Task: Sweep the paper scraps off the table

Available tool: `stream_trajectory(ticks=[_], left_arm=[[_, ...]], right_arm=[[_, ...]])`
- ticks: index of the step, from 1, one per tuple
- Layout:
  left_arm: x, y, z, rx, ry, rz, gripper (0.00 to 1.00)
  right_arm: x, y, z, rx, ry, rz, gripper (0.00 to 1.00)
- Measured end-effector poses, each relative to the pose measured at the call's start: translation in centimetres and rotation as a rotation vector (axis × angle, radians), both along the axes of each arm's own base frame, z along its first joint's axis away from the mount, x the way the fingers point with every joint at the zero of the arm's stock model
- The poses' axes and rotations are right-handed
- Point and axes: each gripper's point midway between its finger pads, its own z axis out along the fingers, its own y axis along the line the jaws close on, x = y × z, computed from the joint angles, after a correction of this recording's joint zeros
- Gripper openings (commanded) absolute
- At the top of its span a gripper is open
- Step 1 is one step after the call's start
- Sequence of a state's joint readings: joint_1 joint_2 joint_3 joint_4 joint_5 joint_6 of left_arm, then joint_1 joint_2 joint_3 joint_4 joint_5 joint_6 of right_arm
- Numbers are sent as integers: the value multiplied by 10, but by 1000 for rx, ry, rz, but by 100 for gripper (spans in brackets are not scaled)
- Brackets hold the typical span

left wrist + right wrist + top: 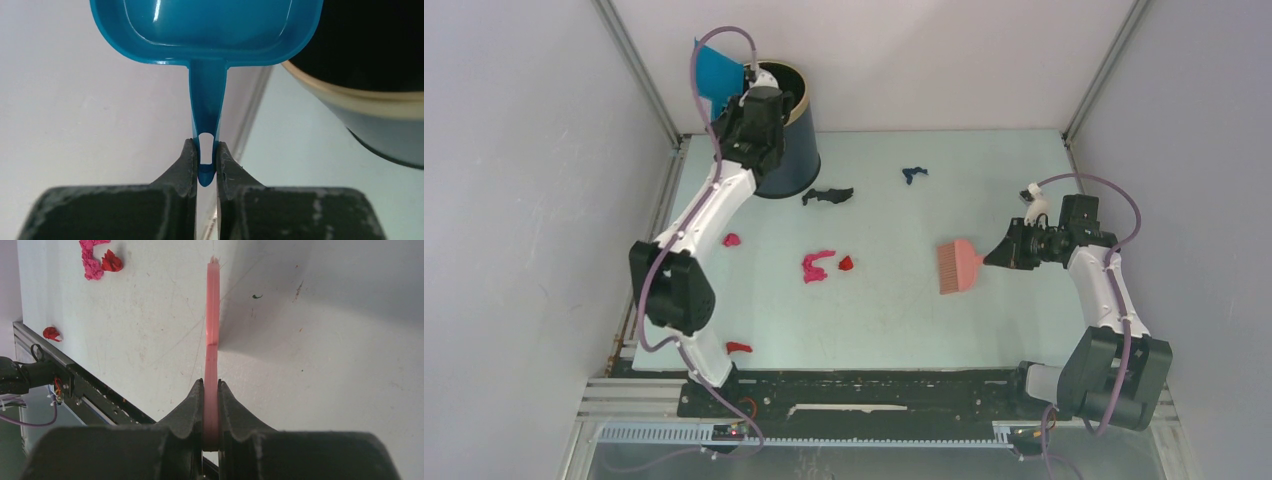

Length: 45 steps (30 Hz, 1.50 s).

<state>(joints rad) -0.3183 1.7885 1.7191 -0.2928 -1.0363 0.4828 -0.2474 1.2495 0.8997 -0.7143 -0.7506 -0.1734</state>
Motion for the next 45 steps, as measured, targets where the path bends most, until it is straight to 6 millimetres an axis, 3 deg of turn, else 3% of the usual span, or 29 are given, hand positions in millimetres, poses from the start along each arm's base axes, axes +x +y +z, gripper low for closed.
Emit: stream_trajectory(ticks=[4, 13, 28, 33, 38, 45], left_arm=[[-19, -8, -7, -153, -65, -78, 0], [-55, -30, 8, -471, -248, -219, 0], [-110, -96, -31, -901, -148, -479, 1], [-142, -120, -65, -1017, -35, -531, 2], [-181, -157, -118, -1074, 193, -579, 4], [-259, -223, -203, -1078, 583, -680, 5]], right_arm=[[0, 0, 0, 0, 0, 0, 0], [-2, 0, -1, -1, 5, 4, 0], [-2, 0, -1, -6, 2, 9, 0], [-3, 0, -2, -7, 4, 13, 0], [-4, 0, -2, -7, 9, 14, 0], [-4, 0, -3, -8, 11, 15, 0]])
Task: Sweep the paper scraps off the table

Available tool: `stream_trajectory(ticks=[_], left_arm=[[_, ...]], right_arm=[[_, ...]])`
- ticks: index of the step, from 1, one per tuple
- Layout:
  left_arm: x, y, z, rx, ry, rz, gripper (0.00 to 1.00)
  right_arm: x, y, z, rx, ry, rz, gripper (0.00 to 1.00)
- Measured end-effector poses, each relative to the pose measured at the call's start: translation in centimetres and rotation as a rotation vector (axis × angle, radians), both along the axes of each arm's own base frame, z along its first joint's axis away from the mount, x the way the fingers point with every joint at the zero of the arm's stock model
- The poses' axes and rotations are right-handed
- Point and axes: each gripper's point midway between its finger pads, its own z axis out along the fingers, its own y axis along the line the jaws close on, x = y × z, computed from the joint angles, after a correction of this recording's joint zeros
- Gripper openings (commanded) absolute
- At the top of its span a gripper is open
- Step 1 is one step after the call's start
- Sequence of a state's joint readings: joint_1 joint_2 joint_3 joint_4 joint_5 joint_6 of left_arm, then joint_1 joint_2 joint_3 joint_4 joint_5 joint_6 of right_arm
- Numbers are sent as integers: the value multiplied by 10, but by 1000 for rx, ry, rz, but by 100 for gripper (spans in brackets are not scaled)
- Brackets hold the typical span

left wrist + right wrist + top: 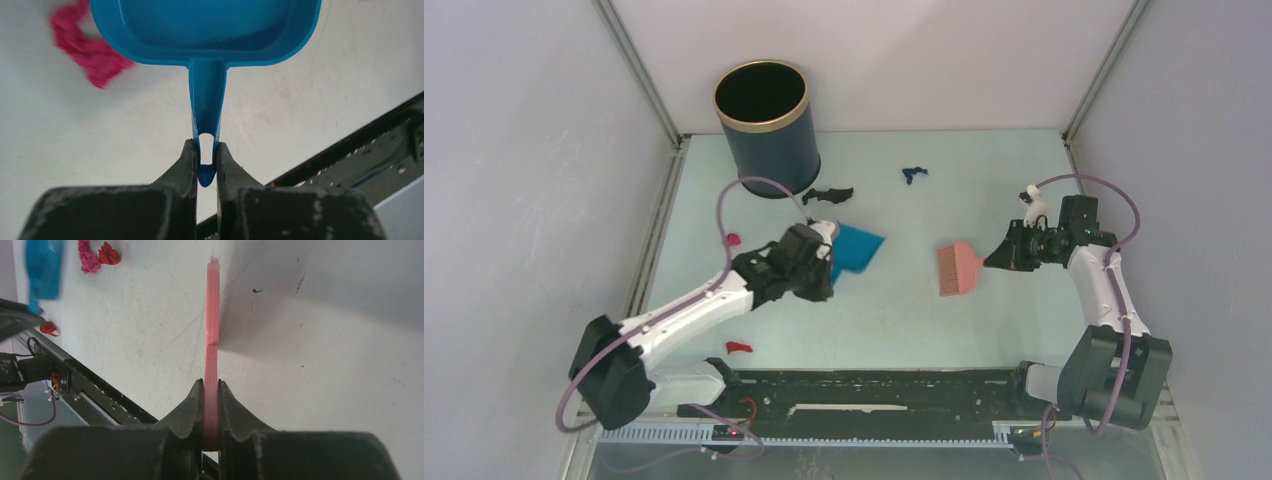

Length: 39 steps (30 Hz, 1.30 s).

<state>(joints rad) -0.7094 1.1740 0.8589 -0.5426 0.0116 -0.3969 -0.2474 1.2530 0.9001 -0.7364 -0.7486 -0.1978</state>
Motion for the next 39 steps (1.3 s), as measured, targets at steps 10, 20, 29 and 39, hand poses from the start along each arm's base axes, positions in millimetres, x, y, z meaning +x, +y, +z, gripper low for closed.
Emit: stream_trajectory(ticks=[10, 20, 29, 39], left_arm=[[-70, -43, -79, 174, 188, -206, 10], [-87, -83, -109, 252, 63, -333, 37], [-87, -100, -108, 240, -92, -339, 28], [-80, -91, -102, 235, -141, -306, 14]], right_arm=[[0, -1, -2, -5, 8, -2, 0], [0, -1, -5, -2, 20, -3, 0], [1, -1, -8, 1, 31, -3, 0], [1, -2, -9, 1, 34, -3, 0]])
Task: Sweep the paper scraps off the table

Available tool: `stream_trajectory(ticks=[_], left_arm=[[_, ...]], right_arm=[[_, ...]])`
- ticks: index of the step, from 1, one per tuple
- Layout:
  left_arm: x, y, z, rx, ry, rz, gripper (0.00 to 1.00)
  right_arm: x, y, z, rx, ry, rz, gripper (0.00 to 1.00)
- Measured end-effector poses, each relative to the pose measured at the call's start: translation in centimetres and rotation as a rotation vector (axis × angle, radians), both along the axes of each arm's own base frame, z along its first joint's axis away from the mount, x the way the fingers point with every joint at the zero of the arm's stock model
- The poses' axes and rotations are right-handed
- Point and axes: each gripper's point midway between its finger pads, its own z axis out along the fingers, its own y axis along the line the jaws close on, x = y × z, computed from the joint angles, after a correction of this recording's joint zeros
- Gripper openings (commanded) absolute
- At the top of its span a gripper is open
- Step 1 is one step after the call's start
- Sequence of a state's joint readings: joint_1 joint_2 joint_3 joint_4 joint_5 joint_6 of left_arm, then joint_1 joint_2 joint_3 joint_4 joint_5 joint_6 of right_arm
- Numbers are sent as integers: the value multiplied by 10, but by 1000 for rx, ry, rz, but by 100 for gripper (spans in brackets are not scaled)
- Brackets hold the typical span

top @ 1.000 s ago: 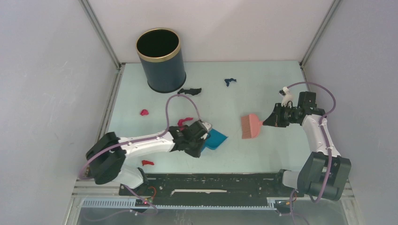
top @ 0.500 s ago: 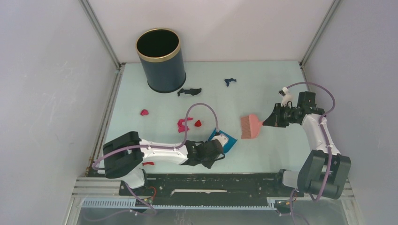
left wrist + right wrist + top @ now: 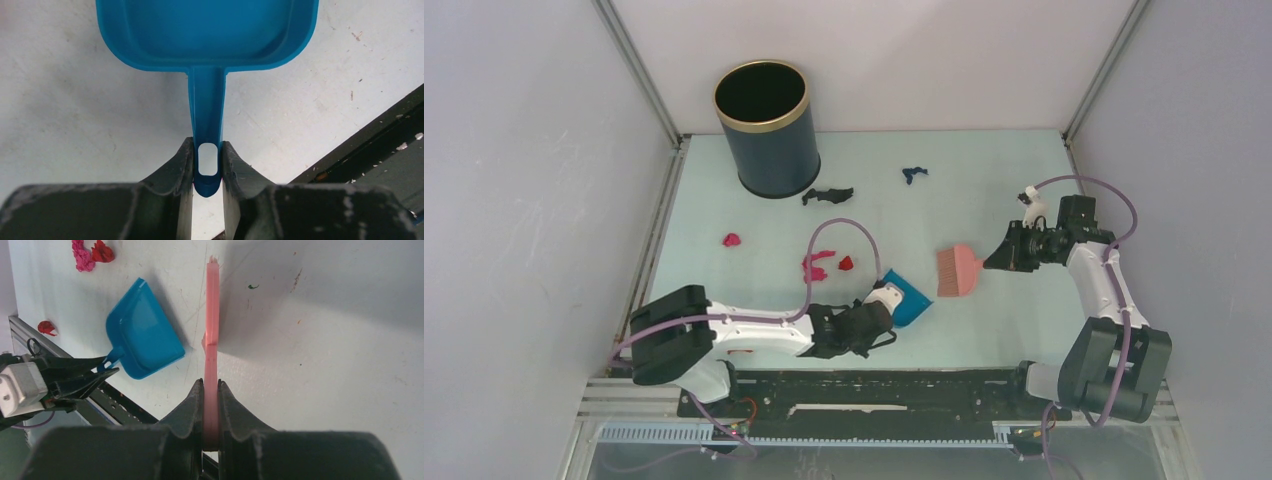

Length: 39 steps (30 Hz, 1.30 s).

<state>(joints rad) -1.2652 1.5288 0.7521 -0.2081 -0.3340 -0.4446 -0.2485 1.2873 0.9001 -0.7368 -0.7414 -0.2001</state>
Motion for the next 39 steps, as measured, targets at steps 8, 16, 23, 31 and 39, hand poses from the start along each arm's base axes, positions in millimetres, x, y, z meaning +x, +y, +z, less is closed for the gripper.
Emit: stream_trajectory(ticks=[8, 16, 23, 31, 39], left_arm=[[9, 26, 56, -36, -53, 157, 1], [26, 85, 114, -53, -118, 385, 0], [21, 145, 115, -27, -86, 590, 0], [5, 183, 101, -94, -52, 746, 0], [-14, 182, 63, 109, 87, 691, 0]], right_arm=[[11, 25, 18, -67, -57, 96, 0], [72, 104, 69, 35, -128, 237, 0], [139, 183, 72, 355, -41, 213, 0], [199, 250, 15, 645, 204, 51, 0], [250, 282, 8, 755, 269, -49, 0]])
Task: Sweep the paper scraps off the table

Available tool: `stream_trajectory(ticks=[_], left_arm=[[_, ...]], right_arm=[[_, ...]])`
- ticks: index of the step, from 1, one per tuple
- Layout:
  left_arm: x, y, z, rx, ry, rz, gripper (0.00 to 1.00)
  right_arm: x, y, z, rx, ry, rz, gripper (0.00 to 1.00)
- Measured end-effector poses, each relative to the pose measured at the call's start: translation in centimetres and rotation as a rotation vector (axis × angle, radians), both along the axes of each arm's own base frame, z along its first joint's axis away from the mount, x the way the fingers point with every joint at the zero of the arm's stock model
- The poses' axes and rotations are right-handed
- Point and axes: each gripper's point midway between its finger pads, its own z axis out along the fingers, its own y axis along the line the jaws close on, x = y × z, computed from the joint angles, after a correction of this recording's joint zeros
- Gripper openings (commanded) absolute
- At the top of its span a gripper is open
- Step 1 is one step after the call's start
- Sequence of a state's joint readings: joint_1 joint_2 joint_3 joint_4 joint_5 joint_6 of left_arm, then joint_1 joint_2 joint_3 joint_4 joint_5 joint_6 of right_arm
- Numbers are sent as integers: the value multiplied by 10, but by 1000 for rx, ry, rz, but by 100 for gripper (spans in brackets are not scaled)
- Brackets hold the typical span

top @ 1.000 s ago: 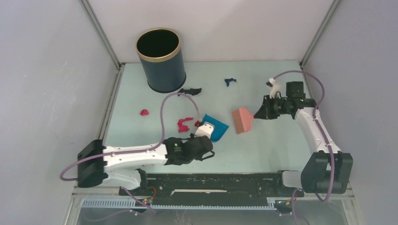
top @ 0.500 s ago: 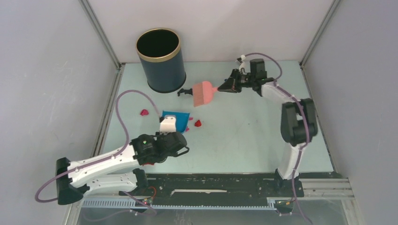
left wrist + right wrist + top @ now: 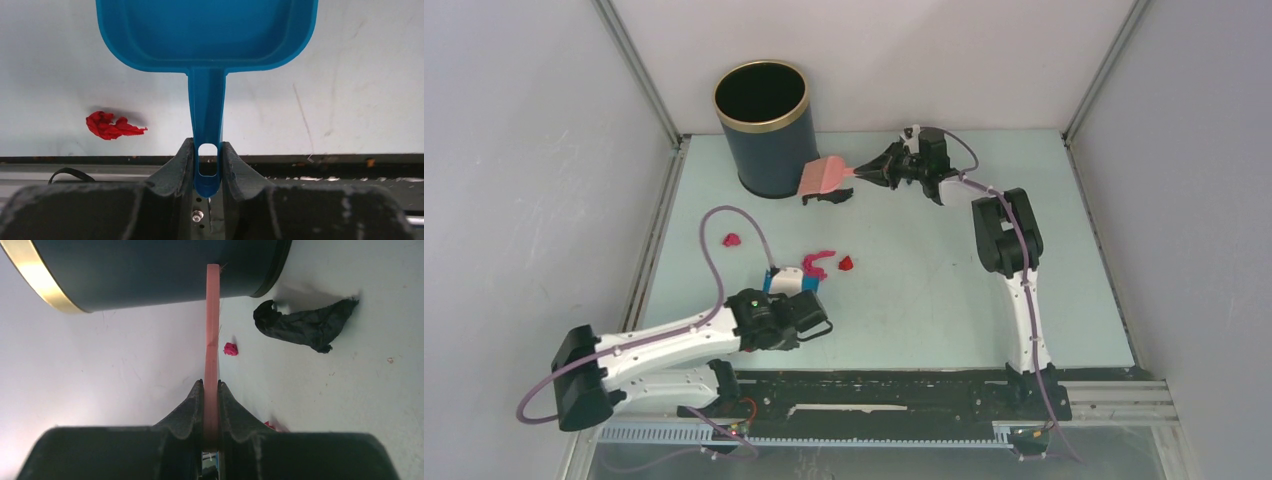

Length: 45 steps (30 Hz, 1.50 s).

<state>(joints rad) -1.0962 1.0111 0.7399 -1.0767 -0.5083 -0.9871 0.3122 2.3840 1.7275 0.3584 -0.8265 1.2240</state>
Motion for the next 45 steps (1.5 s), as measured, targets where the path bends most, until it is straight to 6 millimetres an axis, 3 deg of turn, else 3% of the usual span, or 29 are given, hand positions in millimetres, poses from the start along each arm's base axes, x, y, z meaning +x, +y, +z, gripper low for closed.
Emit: stream_trajectory(ticks=[4, 7, 9, 12, 15, 22, 26, 31, 36, 42, 45], left_arm=[[-13, -4, -17, 44, 107, -64, 0], [-20, -8, -22, 41, 157, -107, 0], [-24, -13, -23, 27, 182, -138, 0], [-29, -19, -23, 5, 209, -177, 0], [-34, -24, -23, -31, 230, -206, 0], [-37, -31, -23, -78, 252, -219, 0], [-39, -31, -25, -85, 264, -223, 0], [-40, -32, -25, -93, 274, -214, 0], [-42, -28, -32, -86, 284, -206, 0], [-49, -17, -46, -60, 311, -172, 0], [-49, -18, -46, -64, 311, -161, 0]], right_arm=[[6, -1, -3, -33, 25, -31, 0], [4, -11, -23, -103, 63, -61, 0], [-6, -25, -42, -174, 115, -83, 0], [-25, -49, -55, -255, 175, -94, 0], [-42, -81, -43, -320, 175, -101, 0], [-91, -153, 11, -485, 32, -104, 0], [-123, -170, 34, -572, -84, -36, 0], [-155, -147, 69, -715, -388, 152, 0], [-168, -93, 111, -851, -775, 300, 0], [-155, -36, 140, -967, -1083, 379, 0], [-136, -7, 134, -998, -1153, 411, 0]])
